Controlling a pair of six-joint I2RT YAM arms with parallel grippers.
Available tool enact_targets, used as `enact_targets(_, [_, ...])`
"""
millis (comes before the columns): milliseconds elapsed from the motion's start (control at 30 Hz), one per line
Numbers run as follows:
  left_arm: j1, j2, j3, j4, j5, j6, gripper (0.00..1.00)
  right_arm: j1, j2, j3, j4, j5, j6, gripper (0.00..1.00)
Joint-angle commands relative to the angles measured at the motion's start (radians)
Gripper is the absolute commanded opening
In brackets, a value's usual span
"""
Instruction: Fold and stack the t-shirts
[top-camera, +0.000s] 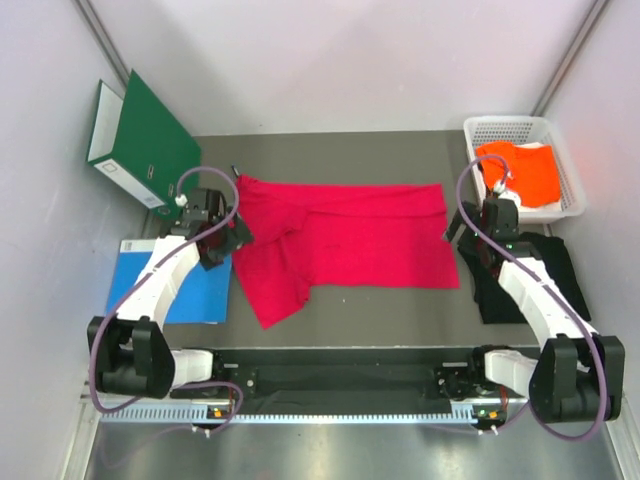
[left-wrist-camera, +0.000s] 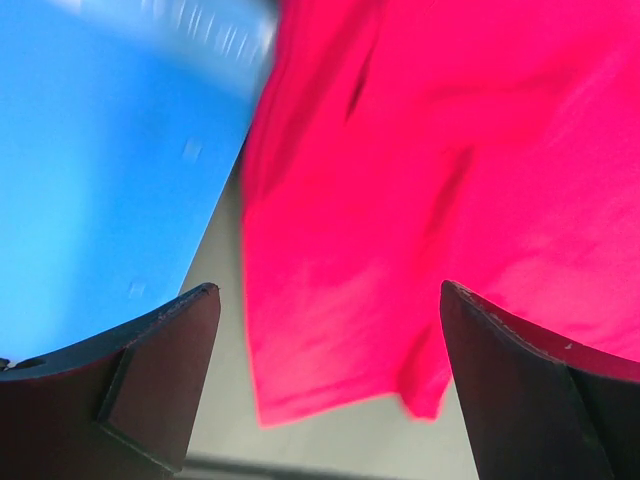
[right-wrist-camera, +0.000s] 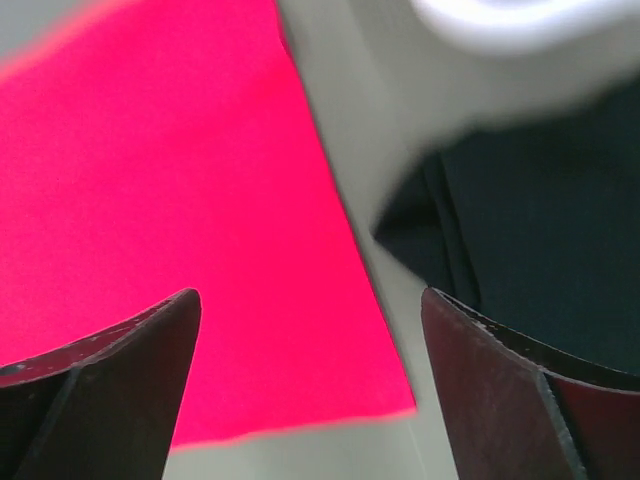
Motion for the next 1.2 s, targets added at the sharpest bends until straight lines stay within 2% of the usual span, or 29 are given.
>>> enact_targets(0, [-0.017,-0.04,-0.069,-0.1,0.044,0.012,0.95,-0.001,-0.027,-0.072,-0.081,-0.025,0.052,0.8])
enact_targets(33, [-0.024,-0.026,-0.069,-0.124,0.047,0.022,0.94,-0.001,-0.022,-0.083,-0.084,-0.027,0.055,0.77])
enact_targets(167, [-0.083,0.072,-0.086,-0.15,0.038,0.049,0.94,-0.003,0.039,-0.115,-0.096,-0.045,0.062,0.77])
enact_targets(200, [-0.115,0.082,-0.091,-0.148,0.009,0.039,0.94,-0.003,0.051,-0.115,-0.098,-0.047,0.059,0.7])
enact_targets(367, [-0.182,0.145,-0.124,-0.116,-0.011,0.011,0.94,-0.003,0.126,-0.1,-0.112,-0.045,0.042,0.69])
enact_targets(400, [-0.205,0.152,-0.128,-0.115,-0.012,0.002,0.94,-0.003,0.134,-0.099,-0.113,-0.044,0.039,0.59])
enact_targets(567, [-0.239,0.144,-0.147,-0.124,-0.063,-0.021,0.95,-0.003,0.185,-0.092,-0.11,-0.059,0.032,0.57])
enact_targets(600, [-0.242,0.142,-0.151,-0.127,-0.069,-0.024,0.94,-0.001,0.194,-0.092,-0.11,-0.062,0.027,0.52])
enact_targets(667, [-0.244,0.133,-0.164,-0.128,-0.071,-0.026,0.95,-0.001,0.214,-0.096,-0.107,-0.085,0.019,0.49])
enact_targets(767, [-0.245,0.113,-0.187,-0.132,-0.069,-0.037,0.95,-0.001,0.243,-0.108,-0.087,-0.128,0.012,0.16])
enact_targets(800, [-0.245,0.109,-0.193,-0.133,-0.065,-0.043,0.95,-0.001,0.251,-0.111,-0.081,-0.136,0.01,0.02])
enact_targets(833, [-0.247,0.101,-0.2,-0.136,-0.065,-0.047,0.95,-0.001,0.258,-0.112,-0.075,-0.142,0.007,0.0])
enact_targets(1000, [-0.261,0.066,-0.236,-0.15,-0.083,-0.096,0.95,-0.001,0.233,-0.117,-0.055,-0.151,0.012,0.0])
enact_targets(1167, [-0.291,0.066,-0.285,-0.109,-0.028,-0.132,0.93,-0.001,0.235,-0.086,-0.06,-0.159,0.007,0.0])
